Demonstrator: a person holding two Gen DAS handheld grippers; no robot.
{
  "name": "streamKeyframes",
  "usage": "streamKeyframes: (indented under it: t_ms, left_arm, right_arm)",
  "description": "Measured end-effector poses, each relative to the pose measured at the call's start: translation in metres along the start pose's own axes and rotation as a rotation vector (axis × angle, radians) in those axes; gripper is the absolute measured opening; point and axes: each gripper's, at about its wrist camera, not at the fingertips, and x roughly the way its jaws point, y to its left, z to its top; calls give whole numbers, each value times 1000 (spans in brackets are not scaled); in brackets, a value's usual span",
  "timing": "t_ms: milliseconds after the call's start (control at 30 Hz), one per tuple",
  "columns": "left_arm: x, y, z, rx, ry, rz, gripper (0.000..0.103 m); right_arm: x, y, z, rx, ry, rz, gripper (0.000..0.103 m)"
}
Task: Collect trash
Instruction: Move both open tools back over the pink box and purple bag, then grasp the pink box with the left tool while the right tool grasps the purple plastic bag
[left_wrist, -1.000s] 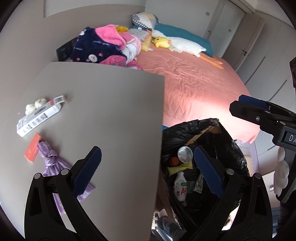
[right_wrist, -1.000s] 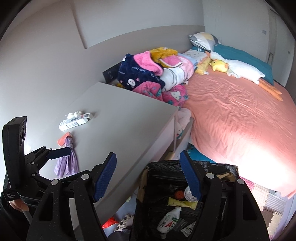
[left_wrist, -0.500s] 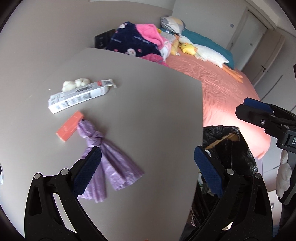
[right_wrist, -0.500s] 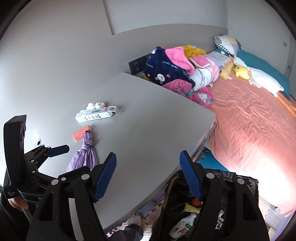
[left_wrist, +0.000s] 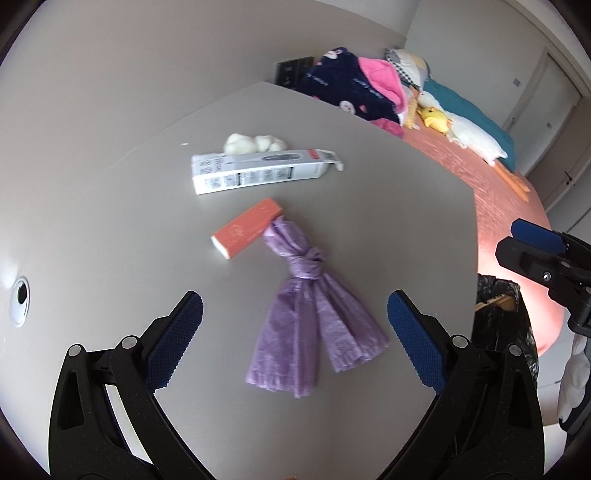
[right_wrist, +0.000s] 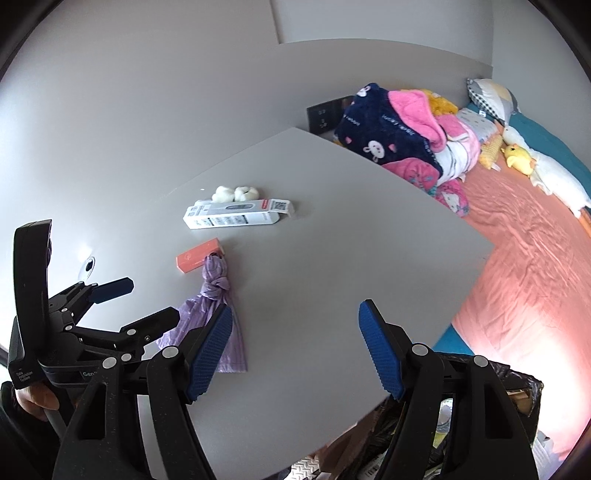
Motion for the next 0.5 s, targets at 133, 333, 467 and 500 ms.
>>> streamKeyframes:
  t_ms: [133,333,467,500]
  left_arm:
    - [2,19,-1,-36,-4,23,97]
    - [5,45,-5,-73,-13,63,97]
    - [9,59,-7,-84,-11,87,97]
    - [10,62,-8,-87,-10,91,97]
  right_arm:
    - [13,15,3,-20,12,12,72]
    - [36,39,4,-50,36,34,72]
    - [55,53,4,-57,58,39,72]
    - [59,55,4,-57,64,42,72]
